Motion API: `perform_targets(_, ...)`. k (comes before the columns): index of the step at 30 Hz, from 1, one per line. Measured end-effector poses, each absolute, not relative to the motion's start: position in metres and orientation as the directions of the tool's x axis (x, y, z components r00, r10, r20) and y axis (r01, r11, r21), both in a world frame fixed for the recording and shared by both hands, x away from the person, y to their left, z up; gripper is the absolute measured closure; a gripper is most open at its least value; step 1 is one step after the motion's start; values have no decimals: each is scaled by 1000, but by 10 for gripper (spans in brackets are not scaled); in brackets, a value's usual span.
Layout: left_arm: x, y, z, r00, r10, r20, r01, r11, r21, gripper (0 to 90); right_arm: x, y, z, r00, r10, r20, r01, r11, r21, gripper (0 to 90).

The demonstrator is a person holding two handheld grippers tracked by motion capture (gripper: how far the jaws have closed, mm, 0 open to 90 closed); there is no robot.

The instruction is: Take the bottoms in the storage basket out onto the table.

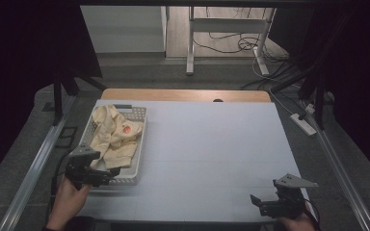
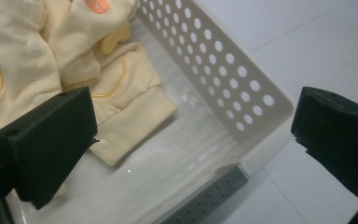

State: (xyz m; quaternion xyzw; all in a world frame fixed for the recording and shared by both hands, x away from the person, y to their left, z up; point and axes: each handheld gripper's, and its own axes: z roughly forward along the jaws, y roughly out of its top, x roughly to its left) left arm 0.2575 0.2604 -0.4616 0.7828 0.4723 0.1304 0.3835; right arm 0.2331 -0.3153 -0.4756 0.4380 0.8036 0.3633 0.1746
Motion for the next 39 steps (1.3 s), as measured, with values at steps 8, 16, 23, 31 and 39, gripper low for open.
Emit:
perform_targets(8, 270, 263, -459, 491, 856, -160, 656, -243, 714, 0, 233, -315, -476, -556, 831, 36, 579, 355, 734, 0)
perform_targets(16, 281, 262, -456, 476, 868, -144, 661, -245, 709, 0, 234, -315, -476, -556, 830, 35, 580, 357, 732, 0)
perform_targets(23, 292, 263, -456, 454, 881, -132, 669, -239, 704, 0, 234, -315, -476, -557, 829, 35, 579, 358, 732, 0)
perform_targets(31, 305, 267, -457, 438, 889, -134, 683, -231, 693, 0, 234, -314, -476, -558, 829, 36, 579, 358, 732, 0)
perform_targets(39, 318, 271, -459, 450, 881, -144, 685, -238, 689, 0, 233, -314, -476, -560, 828, 37, 579, 359, 732, 0)
